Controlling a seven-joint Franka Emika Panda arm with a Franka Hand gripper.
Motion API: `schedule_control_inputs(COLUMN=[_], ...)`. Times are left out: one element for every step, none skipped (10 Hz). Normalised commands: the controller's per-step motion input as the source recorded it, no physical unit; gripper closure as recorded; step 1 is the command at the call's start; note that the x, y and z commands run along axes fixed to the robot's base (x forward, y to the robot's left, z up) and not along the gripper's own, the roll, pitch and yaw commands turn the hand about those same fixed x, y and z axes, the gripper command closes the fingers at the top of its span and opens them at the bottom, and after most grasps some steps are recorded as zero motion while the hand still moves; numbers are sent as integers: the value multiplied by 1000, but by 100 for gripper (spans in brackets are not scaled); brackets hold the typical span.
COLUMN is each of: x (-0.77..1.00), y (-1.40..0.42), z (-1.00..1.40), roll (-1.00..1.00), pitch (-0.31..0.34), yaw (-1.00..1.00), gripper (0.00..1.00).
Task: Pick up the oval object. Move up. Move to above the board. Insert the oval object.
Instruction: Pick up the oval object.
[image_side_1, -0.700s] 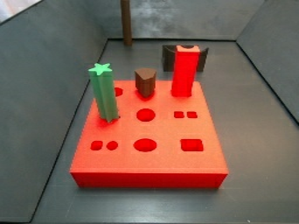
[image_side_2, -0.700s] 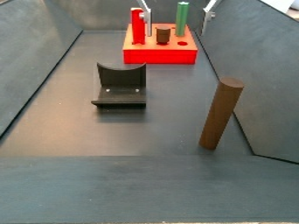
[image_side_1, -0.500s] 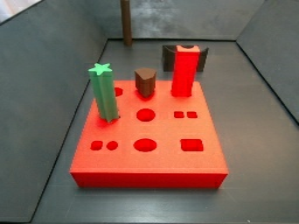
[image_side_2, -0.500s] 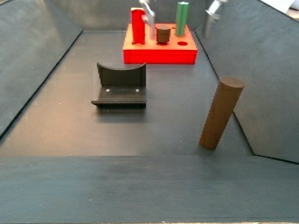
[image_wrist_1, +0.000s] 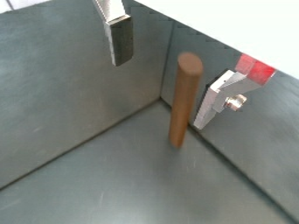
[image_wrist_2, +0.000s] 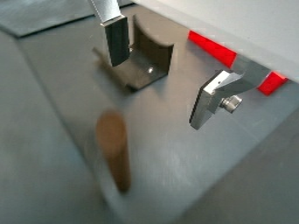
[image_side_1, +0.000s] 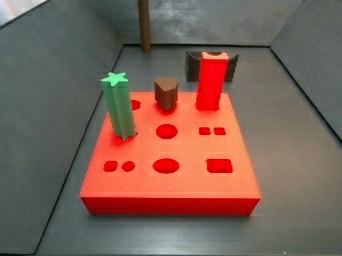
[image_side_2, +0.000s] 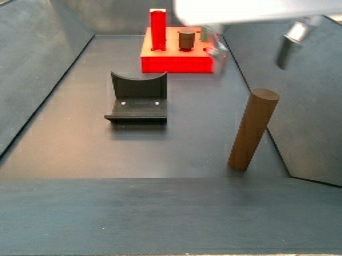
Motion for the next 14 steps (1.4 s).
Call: schedule_control_inputs(x=[-131, 160, 100, 0, -211, -249, -117, -11, 0, 0, 0, 0, -11, 0], y=[494, 354, 354, 283, 257, 217, 154, 77, 23, 0, 6, 0, 77, 0], z=[-34, -54, -54, -286, -491, -403, -494, -531, -503, -389, -366, -286, -57, 0], roll=[0, 0, 0, 4, 44, 0, 0, -6, -74, -153, -164, -164, -119, 0], pitch=[-10, 0, 0, -9, -59, -84, -103, -81, -123, -150, -154, -169, -97, 0], yaw=[557, 514, 483, 343, 294, 260, 220, 123, 63, 23, 9, 0, 0, 0], gripper=[0, 0, 0, 0, 0, 0, 0, 0, 0, 0, 0, 0, 0, 0])
